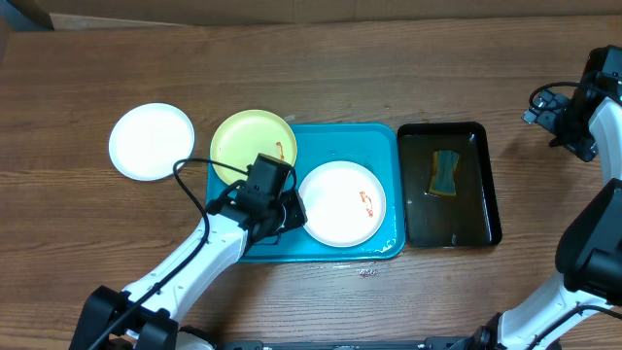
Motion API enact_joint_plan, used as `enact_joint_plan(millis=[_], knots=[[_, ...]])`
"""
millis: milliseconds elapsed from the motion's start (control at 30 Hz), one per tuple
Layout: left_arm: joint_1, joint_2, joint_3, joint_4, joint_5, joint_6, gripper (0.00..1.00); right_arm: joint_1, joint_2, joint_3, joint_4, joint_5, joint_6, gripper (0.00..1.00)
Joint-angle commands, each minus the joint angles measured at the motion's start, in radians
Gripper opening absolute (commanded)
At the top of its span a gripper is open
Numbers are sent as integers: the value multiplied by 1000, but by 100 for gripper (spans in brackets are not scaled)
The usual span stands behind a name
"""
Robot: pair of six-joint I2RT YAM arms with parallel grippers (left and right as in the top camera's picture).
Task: Clean dirty plates on tray and stack at the side
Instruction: 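Move the left gripper to the sauce-smeared white plate and pinch its rim, then reach the right gripper down into the black tray toward the sponge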
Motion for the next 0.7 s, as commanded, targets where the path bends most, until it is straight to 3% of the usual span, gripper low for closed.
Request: enact_joint_plan(millis=[0,167,367,667], knots=[[-6,2,108,-75,-66,81,39,4,1,2,3,7,5,100],[-6,3,197,-199,-117,150,41,4,1,2,3,7,5,100],[-6,45,197,-190,-152,152,40,4,1,2,4,7,5,100],[-5,212,198,-113,-84,198,36,4,1,2,4,7,5,100]])
